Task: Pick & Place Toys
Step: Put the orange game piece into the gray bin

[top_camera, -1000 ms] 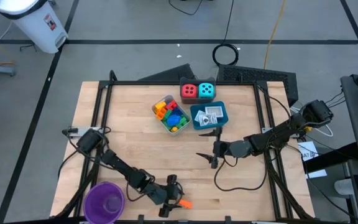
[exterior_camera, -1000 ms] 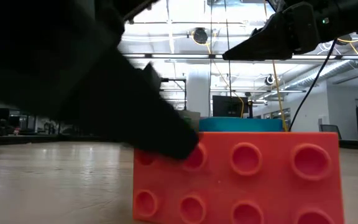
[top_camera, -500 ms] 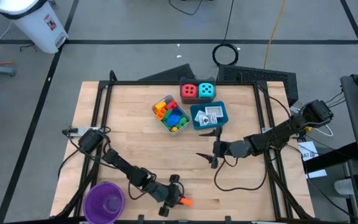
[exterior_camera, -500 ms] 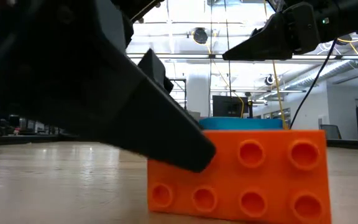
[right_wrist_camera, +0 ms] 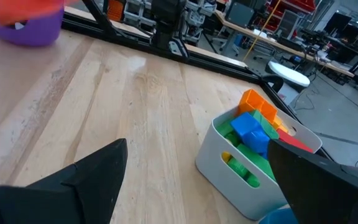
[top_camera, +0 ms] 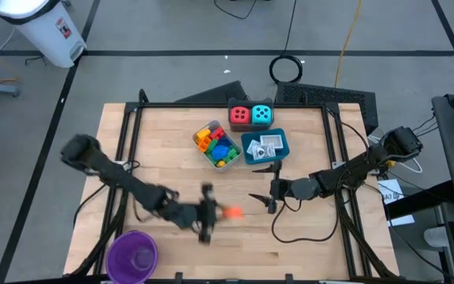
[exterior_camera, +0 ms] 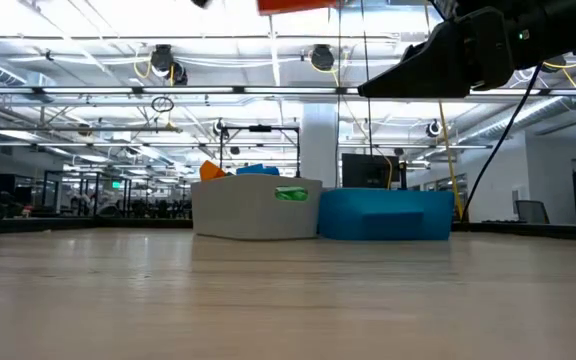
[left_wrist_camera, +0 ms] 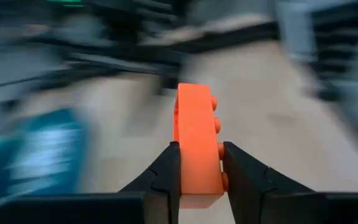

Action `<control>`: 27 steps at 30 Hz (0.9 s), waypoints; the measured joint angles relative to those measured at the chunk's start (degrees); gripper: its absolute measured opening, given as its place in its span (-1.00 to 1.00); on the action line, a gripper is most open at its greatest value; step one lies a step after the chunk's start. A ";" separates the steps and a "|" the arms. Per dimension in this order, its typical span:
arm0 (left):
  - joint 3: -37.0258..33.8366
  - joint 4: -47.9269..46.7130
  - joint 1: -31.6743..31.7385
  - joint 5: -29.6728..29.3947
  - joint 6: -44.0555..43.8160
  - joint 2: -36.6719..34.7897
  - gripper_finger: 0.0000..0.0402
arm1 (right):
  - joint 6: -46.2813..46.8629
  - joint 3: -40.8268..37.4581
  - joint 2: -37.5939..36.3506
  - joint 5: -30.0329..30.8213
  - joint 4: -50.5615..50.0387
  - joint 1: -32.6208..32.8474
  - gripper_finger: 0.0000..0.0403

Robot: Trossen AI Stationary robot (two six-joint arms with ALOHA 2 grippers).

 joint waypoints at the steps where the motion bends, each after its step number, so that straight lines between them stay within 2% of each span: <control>1: 0.00 -2.71 0.83 -4.39 -0.19 -2.65 -0.54 | 0.00 0.00 0.00 -0.01 0.00 0.00 0.77; 4: 0.00 -11.86 4.70 -17.74 -4.30 -9.42 -0.54 | 0.07 -0.01 0.00 0.01 0.00 0.00 0.77; 5: 0.02 -14.75 6.74 -20.45 -6.73 -11.16 -0.54 | 0.33 0.01 0.00 -0.01 0.00 0.00 0.77; 7: 0.00 -20.10 11.58 -21.33 -11.88 -13.00 -0.54 | 1.04 0.00 0.00 -0.10 0.02 0.00 0.77; 10: -0.02 -23.45 19.59 -18.63 -17.04 -12.89 -0.54 | 1.43 0.01 0.00 -0.12 0.02 -0.04 0.77; 15: -0.09 -22.97 31.73 -11.03 -22.35 -6.67 -0.54 | 1.40 0.01 0.00 -0.12 -0.02 -0.07 0.77; 22: -0.09 -20.14 41.74 -4.55 -25.96 2.47 -0.53 | 1.50 -0.01 0.00 -0.14 -1.59 -0.07 0.77; 24: -0.09 -19.40 43.23 -2.10 -26.99 3.90 -0.44 | 1.49 -0.01 0.00 -0.16 -2.16 -0.04 0.77; 27: -0.09 -20.17 44.70 2.19 -27.68 4.38 -0.20 | 1.49 -0.01 0.00 -0.16 -2.44 -0.04 0.77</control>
